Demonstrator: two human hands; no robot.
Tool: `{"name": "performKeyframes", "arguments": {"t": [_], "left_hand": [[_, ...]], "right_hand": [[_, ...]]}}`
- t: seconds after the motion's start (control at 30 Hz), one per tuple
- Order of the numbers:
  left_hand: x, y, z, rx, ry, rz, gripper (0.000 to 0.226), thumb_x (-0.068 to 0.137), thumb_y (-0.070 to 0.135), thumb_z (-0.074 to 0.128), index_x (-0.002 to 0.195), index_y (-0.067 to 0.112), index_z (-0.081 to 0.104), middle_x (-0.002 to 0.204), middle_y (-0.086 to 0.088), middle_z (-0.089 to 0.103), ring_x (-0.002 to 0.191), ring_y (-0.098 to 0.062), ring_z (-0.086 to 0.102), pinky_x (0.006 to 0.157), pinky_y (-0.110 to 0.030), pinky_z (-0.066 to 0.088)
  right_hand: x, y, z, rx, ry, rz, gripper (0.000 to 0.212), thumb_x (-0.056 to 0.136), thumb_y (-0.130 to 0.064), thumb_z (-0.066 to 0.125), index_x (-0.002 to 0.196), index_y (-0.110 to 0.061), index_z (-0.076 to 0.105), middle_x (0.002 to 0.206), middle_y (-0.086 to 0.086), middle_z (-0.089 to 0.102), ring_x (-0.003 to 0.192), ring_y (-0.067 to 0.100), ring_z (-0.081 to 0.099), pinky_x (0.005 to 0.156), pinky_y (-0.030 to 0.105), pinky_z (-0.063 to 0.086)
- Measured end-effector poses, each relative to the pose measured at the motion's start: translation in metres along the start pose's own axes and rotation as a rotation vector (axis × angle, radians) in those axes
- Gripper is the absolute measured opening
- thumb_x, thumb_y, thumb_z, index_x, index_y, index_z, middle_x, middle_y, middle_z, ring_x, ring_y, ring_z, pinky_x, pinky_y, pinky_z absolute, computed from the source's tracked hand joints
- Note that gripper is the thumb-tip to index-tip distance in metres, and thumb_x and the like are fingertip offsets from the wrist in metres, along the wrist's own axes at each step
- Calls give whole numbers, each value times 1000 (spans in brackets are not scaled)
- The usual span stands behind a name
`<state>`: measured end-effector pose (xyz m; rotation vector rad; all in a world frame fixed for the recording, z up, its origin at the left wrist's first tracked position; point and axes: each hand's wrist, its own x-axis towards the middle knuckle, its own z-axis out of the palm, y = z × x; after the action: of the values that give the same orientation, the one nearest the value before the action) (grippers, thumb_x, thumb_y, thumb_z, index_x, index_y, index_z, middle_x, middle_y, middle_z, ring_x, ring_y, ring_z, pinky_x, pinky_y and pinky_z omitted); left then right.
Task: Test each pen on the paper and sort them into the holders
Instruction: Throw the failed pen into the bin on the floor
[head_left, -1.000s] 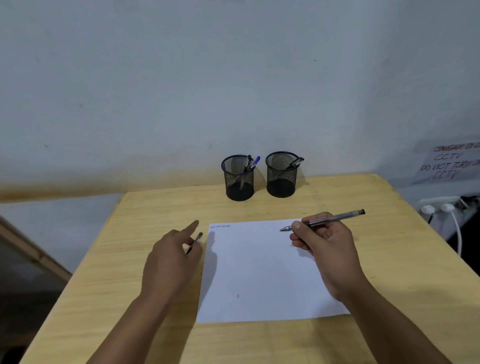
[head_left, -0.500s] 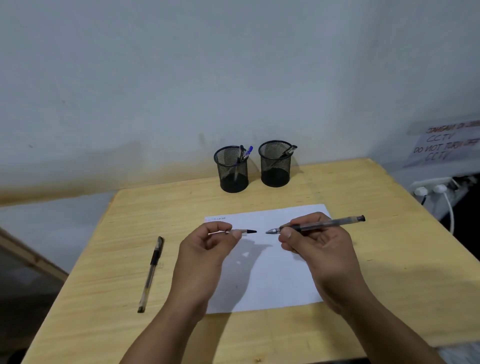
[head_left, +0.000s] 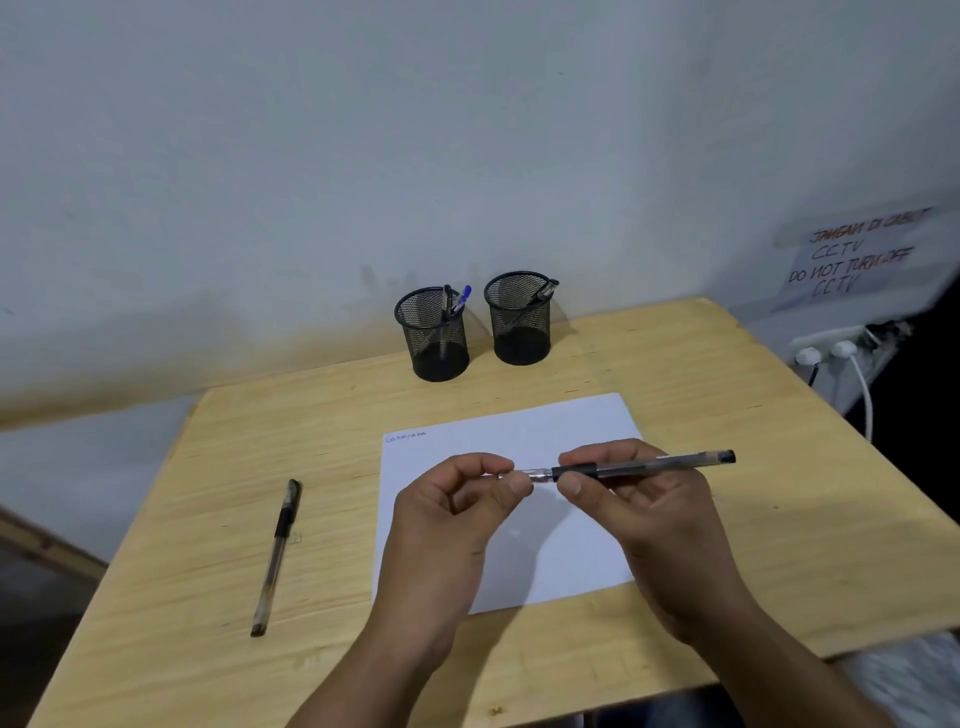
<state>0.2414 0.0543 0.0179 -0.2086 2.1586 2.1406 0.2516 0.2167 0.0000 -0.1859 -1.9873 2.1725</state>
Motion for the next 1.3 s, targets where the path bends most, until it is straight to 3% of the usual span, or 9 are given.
{"name": "performKeyframes", "arguments": {"t": [0.27,0.43,0.6,0.7,0.8,0.9,1.0,1.13,1.3], "left_hand": [[-2,-9,18,180,-72,90,10,86,24,72,79,27,78,81,6,76,80,-12,66,68,-9,44],[-3,-9,38,223,-147,111,15,89,22,70,76,26,78,78,8,75,73,-5,62,64,-6,42],[-3,-3,66,236,-286,118,9,86,25,73,80,27,79,79,-2,74,75,-7,64,66,-10,46],[-4,-2,101,268,-433,147,3,84,26,76,83,27,79,78,-5,74,78,-18,67,68,-17,50],[-8,-17,147,338,-592,178,7,87,28,74,92,29,78,76,10,73,71,1,63,63,-8,45],[-14,-49,187,540,-749,355,24,91,39,66,114,34,71,104,24,71,100,8,60,81,-3,39],[-15,-75,221,843,-886,672,41,94,46,59,131,29,61,135,14,58,128,-3,45,103,-1,18],[-12,-95,256,1077,-984,887,61,91,52,44,145,24,47,157,-1,37,147,-21,26,119,-28,14],[-10,-103,266,1278,-987,1057,59,97,43,32,151,21,38,160,-7,31,148,-29,25,119,-47,25]], "right_hand": [[-9,9,-10,-37,104,-16,14,77,-5,80,80,-19,76,80,-6,79,76,7,74,68,15,55],[-11,11,-28,-93,140,-35,15,76,-8,81,79,-22,75,79,-10,78,76,5,73,67,15,55],[-19,6,-63,-10,177,-64,10,77,-4,78,81,-11,74,77,3,78,75,10,73,68,20,56],[-30,10,-98,158,234,-5,14,77,-14,75,88,-8,70,82,10,75,81,20,71,75,27,59],[-46,17,-137,518,402,99,26,71,-20,73,94,-7,67,86,8,74,83,18,72,78,27,61],[-71,31,-180,673,651,126,11,90,-7,59,99,-8,64,87,5,75,78,15,73,73,24,61],[-100,58,-222,652,871,176,14,96,-2,54,100,-8,66,85,6,75,76,17,73,71,27,61],[-144,111,-264,638,1121,318,10,97,-4,55,100,-6,64,89,11,69,77,22,68,78,33,56],[-189,181,-290,590,1289,584,7,96,-6,59,93,-4,64,93,16,62,74,22,61,70,31,53]]}}
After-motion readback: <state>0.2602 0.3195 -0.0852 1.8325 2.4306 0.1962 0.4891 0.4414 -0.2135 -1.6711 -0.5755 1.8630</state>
